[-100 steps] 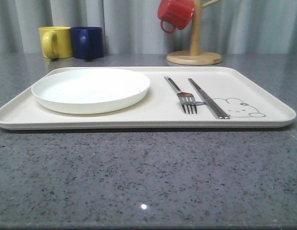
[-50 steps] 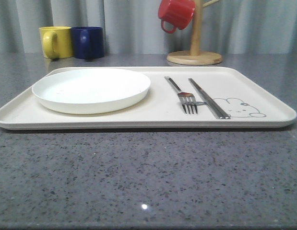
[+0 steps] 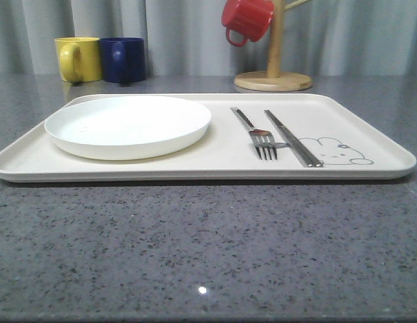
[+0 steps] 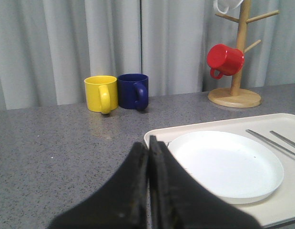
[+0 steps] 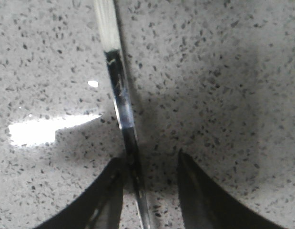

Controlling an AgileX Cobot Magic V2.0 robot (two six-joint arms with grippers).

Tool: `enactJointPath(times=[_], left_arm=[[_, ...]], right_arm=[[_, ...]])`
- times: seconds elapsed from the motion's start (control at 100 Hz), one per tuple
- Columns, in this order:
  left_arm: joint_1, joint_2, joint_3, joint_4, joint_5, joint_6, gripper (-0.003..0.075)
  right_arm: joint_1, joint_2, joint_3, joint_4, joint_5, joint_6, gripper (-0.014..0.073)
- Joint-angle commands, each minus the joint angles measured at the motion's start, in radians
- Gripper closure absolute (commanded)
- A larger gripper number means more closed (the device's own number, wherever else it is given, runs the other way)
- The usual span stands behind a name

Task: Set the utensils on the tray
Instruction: 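Move the right gripper back and grasp the silver spoon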

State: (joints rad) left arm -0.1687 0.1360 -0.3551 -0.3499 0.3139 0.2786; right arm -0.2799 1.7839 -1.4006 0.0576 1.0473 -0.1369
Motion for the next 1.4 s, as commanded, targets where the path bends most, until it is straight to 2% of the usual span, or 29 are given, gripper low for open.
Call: enactJointPath(times=[0.0,0.33,0.4,0.57,0.82,0.96,1.18,1.39], left_arm=[[-0.007,0.012,-0.028,-0.011,-0.082,-0.003,0.0739],[-0.007,0.012,-0.028,-0.011,-0.082,-0.003,0.0739],[-0.007,0.012,-0.028,-0.011,-0.082,-0.003,0.0739],[-0.007,0.012,-0.028,-0.011,-0.082,-0.003,0.0739],[-0.007,0.012,-0.028,-0.011,-0.082,-0.003,0.0739],[-0.007,0.012,-0.028,-0.011,-0.082,-0.003,0.0739],[-0.007,0.012,-0.028,-0.011,-0.082,-0.003,0.0739],[-0.007,0.012,-0.028,-0.011,-0.082,-0.003,0.0739]], right_arm=[[-0.007,-0.043,-0.031,0.004,-0.02,-0.015,0.0291],[-0.007,-0.016,-0.03,0.016,-0.005,-0.015,0.0362],[-0.007,-0.016,-0.03,0.019,-0.003,-0.015,0.0421],[-0.007,-0.016,-0.03,0.03,0.002,-0.014,0.0668],[0.013,-0.093,-0.031,0.105,0.006,-0.011,0.0659],[0.063,-0.172,-0.031,0.105,0.027,0.055,0.0659],[0.208,-0.262,-0.031,0.093,0.033,0.164,0.065],[0.392,-0.248,-0.03,0.027,-0.017,0.297,0.065]])
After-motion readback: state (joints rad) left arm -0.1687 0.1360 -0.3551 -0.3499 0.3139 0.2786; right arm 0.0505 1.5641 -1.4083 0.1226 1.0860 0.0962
